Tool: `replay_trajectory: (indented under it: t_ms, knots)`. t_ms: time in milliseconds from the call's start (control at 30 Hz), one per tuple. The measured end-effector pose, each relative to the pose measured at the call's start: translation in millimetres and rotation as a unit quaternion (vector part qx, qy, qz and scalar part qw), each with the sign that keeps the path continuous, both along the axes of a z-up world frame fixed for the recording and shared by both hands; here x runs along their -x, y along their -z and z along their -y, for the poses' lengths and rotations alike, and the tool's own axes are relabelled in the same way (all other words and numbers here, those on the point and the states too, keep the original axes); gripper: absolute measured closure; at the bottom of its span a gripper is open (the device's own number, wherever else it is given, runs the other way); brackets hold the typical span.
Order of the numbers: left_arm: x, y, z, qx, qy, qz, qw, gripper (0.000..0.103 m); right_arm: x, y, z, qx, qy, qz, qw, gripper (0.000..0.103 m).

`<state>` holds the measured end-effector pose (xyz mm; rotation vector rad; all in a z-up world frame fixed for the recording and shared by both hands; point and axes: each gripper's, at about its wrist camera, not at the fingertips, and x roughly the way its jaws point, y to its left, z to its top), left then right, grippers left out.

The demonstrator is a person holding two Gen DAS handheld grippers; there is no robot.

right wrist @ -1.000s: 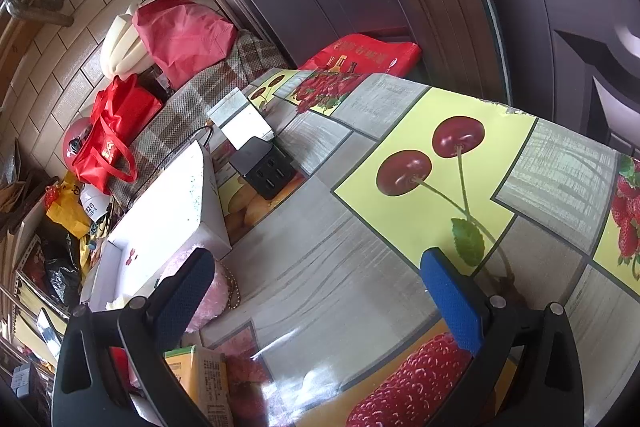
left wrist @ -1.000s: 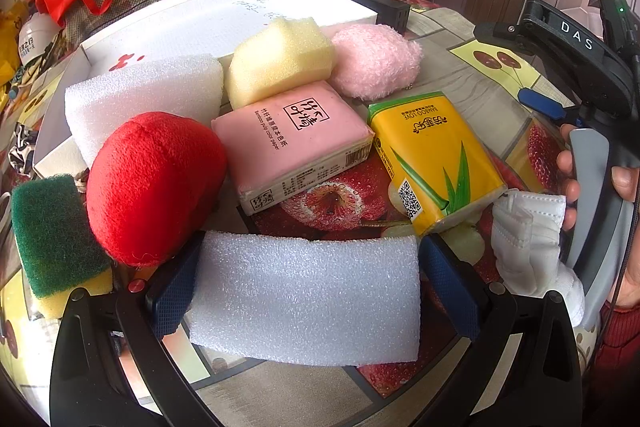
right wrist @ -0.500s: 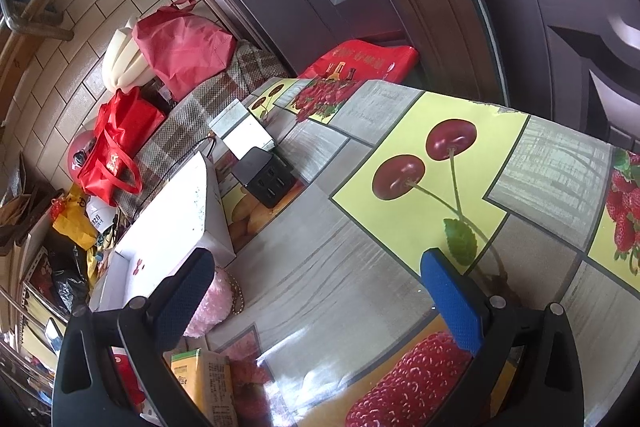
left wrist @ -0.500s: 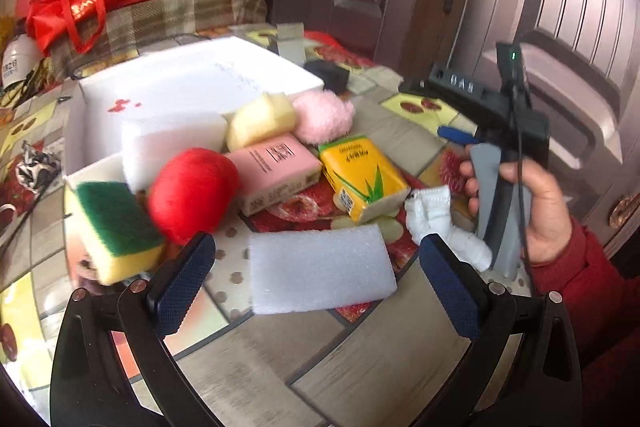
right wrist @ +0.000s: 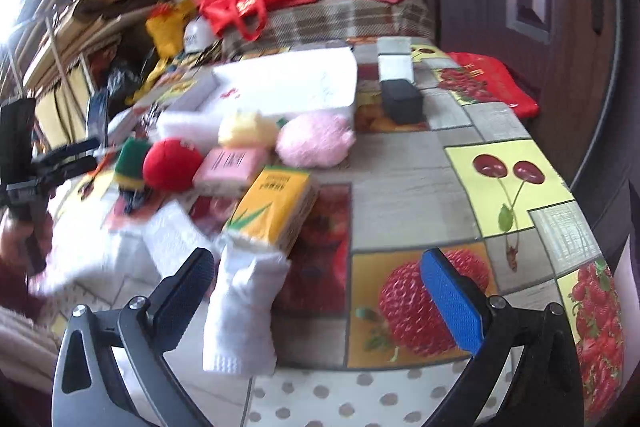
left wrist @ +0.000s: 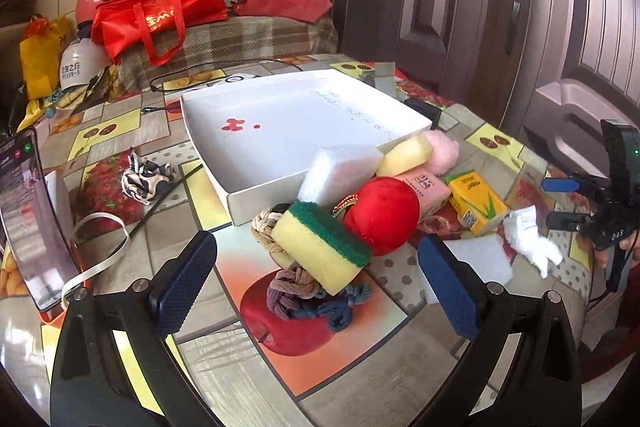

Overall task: Organize soft objects
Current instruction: 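Grasp the green-yellow sponge with the left tool while the right tool grasps the white sock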

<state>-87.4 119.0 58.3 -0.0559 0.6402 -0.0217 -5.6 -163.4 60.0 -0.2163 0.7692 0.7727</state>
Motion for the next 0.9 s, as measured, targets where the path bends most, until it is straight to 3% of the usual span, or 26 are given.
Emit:
replay_trajectory:
  t_ms: [67,167,233,367,400,433,500,533,767,900]
  knots:
    - [-6,7,2,0.002,0.008,-0.014,0.9999,0.005,5,8,-11,0.013,-0.022,-0.003,1.000,0.002]
    - [-18,14,1,0.006,0.005,-0.035,0.9994,0.012,9,17,-23,0.020,-0.041,-0.011,0.999,0.012]
    - [-25,16,-3,0.017,0.003,-0.042,0.9990,0.021,6,23,-28,0.028,-0.047,-0.019,0.998,0.025]
    - [-36,20,-8,0.036,0.001,-0.056,0.9978,0.021,7,31,-39,0.045,-0.053,-0.023,0.997,0.041]
    - [-39,23,-8,0.038,0.001,-0.063,0.9973,0.025,11,29,-40,0.048,-0.053,-0.015,0.997,0.055]
    - [-42,25,-9,0.044,0.005,-0.069,0.9967,0.039,11,29,-41,0.049,-0.056,-0.014,0.997,0.072]
    - [-44,30,-10,0.054,0.008,-0.077,0.9955,0.063,13,25,-36,0.042,-0.058,-0.015,0.997,0.073]
    - [-42,31,-11,0.055,0.008,-0.071,0.9959,0.065,14,22,-34,0.038,-0.058,-0.011,0.998,0.074]
    - [-18,-5,-15,0.031,-0.022,0.029,0.9989,0.067,12,-17,-14,-0.027,-0.019,0.040,0.999,0.074]
    - [-29,-29,-13,0.023,-0.040,0.066,0.9968,0.067,6,-42,-8,-0.069,0.014,0.083,0.994,0.074]
